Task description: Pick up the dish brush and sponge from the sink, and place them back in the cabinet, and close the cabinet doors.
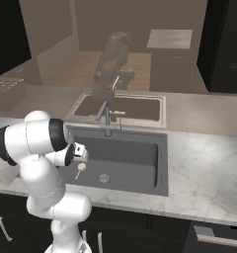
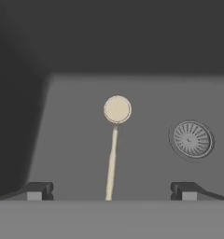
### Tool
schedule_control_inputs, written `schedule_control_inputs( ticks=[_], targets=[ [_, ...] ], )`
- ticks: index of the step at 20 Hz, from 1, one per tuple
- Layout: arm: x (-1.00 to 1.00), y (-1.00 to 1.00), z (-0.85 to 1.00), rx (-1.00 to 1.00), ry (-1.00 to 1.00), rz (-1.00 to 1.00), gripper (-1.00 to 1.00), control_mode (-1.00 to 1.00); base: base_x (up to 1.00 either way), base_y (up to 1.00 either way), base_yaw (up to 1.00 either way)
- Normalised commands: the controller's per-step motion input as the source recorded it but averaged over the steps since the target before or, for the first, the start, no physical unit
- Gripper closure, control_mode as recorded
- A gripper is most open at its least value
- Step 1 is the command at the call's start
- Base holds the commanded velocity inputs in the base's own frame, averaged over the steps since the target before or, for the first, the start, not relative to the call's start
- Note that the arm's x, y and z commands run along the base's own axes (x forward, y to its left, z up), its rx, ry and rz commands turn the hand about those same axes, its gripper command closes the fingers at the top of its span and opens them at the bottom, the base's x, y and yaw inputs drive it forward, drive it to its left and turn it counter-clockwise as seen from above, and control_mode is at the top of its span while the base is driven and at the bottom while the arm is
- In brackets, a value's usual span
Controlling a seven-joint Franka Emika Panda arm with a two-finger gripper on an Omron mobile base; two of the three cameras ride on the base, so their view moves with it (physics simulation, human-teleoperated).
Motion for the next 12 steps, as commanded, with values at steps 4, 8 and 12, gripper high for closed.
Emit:
schedule_control_inputs(
  ticks=[4,8,12],
  targets=[
    [0.20,0.00,-0.26,0.00,0.00,0.00,-1.00,-1.00,0.00,0.00,0.00],
    [0.19,0.01,-0.30,0.00,0.00,0.00,-1.00,-1.00,0.00,0.00,0.00],
    [0.20,0.03,-0.28,0.00,0.00,0.00,-1.00,-1.00,0.00,0.00,0.00]
  ],
)
